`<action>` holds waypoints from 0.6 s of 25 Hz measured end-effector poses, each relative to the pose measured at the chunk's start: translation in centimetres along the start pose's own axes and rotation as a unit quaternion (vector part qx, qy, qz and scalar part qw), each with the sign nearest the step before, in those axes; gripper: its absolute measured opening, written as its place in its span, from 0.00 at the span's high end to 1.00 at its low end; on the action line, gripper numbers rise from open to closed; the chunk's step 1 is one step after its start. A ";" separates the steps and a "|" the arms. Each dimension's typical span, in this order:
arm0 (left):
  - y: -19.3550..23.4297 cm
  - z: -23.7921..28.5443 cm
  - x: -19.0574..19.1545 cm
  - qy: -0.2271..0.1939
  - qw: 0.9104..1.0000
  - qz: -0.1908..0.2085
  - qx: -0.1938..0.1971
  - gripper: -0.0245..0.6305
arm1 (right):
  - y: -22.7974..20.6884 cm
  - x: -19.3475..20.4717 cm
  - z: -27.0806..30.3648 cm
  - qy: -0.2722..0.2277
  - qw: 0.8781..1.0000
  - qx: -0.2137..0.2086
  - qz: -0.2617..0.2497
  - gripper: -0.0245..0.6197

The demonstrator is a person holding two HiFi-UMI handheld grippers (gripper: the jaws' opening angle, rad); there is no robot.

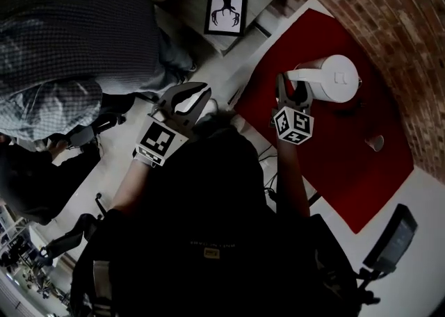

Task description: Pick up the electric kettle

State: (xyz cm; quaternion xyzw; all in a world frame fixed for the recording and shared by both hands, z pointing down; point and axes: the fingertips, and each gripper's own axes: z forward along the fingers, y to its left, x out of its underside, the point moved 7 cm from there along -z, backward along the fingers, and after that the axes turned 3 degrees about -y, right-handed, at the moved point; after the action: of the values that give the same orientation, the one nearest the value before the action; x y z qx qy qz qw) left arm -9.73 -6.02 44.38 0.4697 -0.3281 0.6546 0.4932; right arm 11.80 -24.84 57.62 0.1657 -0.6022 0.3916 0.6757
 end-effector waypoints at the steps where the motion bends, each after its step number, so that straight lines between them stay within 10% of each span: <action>1: 0.2 -0.3 0.1 0.001 1.000 -0.001 -0.005 0.92 | 0.1 0.1 0.3 0.000 1.000 -0.001 -0.001 0.54; 15: 1.4 -3.4 1.0 0.005 0.998 -0.024 -0.054 0.92 | 0.7 -0.2 2.7 -0.011 0.999 -0.029 -0.024 0.56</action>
State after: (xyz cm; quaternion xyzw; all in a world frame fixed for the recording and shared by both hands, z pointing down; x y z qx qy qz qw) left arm -12.11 -3.05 44.15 0.4470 -0.3490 0.6263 0.5349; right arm 9.42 -26.37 57.85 0.1645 -0.6170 0.3559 0.6823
